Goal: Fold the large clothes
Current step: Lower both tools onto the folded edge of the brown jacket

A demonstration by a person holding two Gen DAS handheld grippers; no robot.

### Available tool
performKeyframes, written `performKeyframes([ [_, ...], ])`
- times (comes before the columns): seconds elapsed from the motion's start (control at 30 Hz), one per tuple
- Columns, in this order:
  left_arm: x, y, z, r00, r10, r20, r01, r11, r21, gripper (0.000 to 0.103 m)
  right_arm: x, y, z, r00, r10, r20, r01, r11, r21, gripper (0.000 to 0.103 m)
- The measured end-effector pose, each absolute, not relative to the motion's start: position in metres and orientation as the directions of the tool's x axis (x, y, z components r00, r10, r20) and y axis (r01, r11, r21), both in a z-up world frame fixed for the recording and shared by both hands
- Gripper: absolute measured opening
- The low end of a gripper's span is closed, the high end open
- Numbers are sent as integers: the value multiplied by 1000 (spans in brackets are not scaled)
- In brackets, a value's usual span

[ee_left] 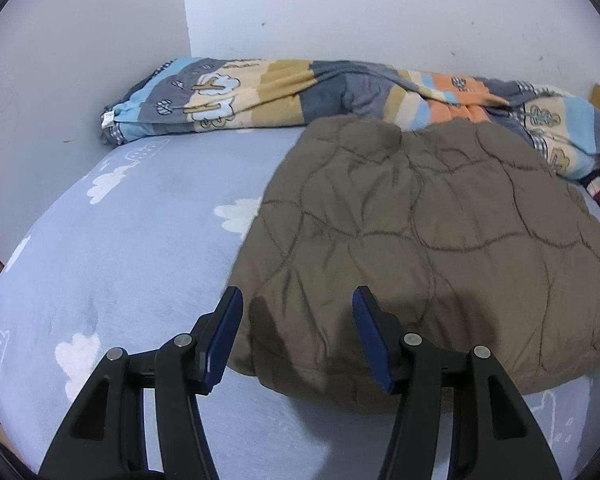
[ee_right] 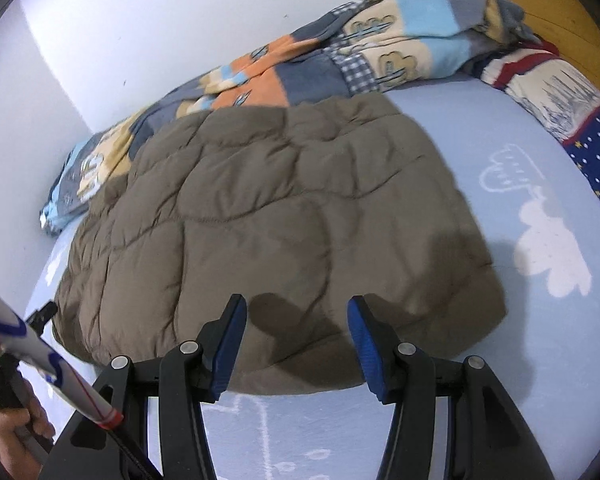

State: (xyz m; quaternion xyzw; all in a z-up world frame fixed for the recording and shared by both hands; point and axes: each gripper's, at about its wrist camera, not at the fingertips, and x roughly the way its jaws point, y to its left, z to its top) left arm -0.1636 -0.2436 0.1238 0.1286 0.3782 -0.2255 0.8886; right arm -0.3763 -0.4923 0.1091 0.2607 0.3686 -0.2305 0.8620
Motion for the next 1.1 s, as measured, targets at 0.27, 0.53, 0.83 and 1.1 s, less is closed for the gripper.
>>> performKeyframes([
  [0.27, -161, -249, 112, 588, -275, -761, 503, 861, 78, 56, -371, -491, 93, 601, -173, -780, 585, 761, 281, 57],
  [0.53, -165, -245, 123, 595, -309, -742, 503, 863, 44, 56, -377, -491, 108, 649, -171, -741, 567, 759, 321, 57],
  [0.83, -177, -261, 119, 579, -335, -743, 557, 828, 60, 56, -361, -467, 110, 674, -156, -722, 494, 822, 283, 57],
  [1.1, -177, -268, 111, 570, -320, -757, 567, 820, 80, 56, -355, -466, 97, 652, -135, -746, 491, 825, 279, 57],
])
